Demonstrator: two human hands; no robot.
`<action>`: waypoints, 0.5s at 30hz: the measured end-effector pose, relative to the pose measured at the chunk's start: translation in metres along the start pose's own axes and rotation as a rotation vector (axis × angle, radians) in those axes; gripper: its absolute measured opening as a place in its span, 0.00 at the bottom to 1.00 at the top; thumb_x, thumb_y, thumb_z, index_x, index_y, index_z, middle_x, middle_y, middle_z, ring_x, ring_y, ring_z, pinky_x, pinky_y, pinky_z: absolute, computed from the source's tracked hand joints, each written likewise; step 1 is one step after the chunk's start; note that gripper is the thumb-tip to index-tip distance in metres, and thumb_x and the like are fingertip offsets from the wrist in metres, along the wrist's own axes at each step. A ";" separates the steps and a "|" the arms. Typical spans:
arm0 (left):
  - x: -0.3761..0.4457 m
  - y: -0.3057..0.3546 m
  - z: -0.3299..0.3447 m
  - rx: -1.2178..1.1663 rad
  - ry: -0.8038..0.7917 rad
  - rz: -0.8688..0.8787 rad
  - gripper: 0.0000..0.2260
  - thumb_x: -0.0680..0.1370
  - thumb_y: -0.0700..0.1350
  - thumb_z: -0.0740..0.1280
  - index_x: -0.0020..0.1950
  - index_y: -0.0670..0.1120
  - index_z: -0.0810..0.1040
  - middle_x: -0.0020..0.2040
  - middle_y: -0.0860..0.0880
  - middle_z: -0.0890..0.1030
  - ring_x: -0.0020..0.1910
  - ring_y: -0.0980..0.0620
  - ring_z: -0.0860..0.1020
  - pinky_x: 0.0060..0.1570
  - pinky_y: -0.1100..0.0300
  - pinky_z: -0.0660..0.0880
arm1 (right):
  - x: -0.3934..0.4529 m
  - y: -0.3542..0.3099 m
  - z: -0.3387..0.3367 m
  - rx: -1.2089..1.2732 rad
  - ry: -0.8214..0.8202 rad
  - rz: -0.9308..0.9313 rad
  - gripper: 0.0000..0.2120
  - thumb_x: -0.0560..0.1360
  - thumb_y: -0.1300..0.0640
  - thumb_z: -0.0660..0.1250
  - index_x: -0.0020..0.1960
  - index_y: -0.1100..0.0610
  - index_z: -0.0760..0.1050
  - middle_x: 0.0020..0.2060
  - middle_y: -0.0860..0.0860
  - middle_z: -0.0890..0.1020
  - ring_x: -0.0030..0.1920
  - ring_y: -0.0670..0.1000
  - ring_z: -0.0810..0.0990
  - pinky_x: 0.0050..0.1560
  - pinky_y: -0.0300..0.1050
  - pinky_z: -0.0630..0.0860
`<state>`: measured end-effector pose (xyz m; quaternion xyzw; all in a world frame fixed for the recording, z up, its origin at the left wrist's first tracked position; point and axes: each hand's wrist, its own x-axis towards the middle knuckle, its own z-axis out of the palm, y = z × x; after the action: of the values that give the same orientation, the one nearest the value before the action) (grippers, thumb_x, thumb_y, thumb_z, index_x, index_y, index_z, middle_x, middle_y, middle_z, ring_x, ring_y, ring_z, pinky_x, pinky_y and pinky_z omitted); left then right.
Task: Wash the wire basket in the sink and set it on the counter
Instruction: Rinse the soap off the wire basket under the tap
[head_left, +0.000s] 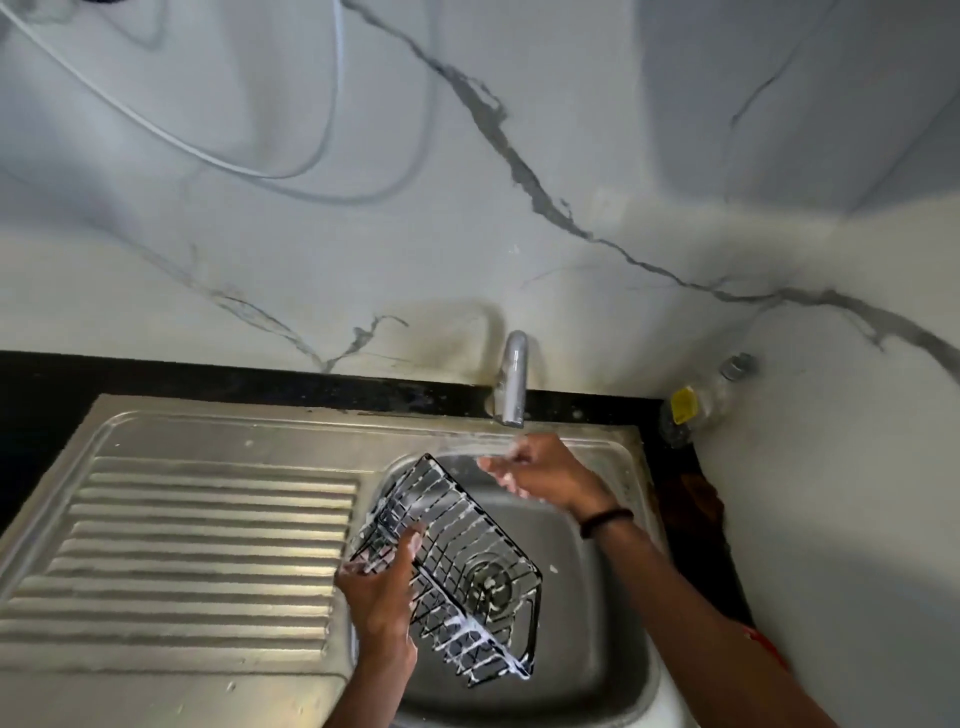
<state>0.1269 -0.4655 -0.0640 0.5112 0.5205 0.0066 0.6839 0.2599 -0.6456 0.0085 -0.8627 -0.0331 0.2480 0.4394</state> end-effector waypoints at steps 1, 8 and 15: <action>-0.001 0.001 0.000 -0.003 0.002 -0.014 0.38 0.68 0.51 0.83 0.68 0.46 0.63 0.63 0.40 0.77 0.58 0.43 0.76 0.68 0.40 0.73 | 0.015 -0.010 0.004 -0.022 -0.011 -0.037 0.16 0.73 0.47 0.77 0.45 0.61 0.81 0.33 0.46 0.81 0.28 0.35 0.78 0.34 0.33 0.75; 0.002 0.010 -0.001 -0.007 -0.033 -0.023 0.41 0.73 0.43 0.80 0.77 0.40 0.57 0.62 0.43 0.78 0.57 0.47 0.76 0.65 0.49 0.71 | 0.108 -0.040 0.015 -0.389 0.018 -0.332 0.20 0.70 0.41 0.78 0.34 0.54 0.76 0.28 0.44 0.78 0.27 0.40 0.77 0.28 0.28 0.70; 0.010 0.016 0.000 0.011 0.007 -0.030 0.48 0.56 0.61 0.85 0.68 0.49 0.65 0.64 0.43 0.77 0.57 0.45 0.80 0.64 0.38 0.77 | 0.155 -0.037 -0.004 -0.291 -0.086 -0.311 0.26 0.67 0.40 0.80 0.26 0.56 0.73 0.22 0.48 0.75 0.23 0.43 0.72 0.31 0.33 0.69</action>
<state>0.1393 -0.4525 -0.0595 0.5070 0.5306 -0.0049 0.6793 0.4034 -0.5829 -0.0231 -0.8903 -0.2199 0.2067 0.3411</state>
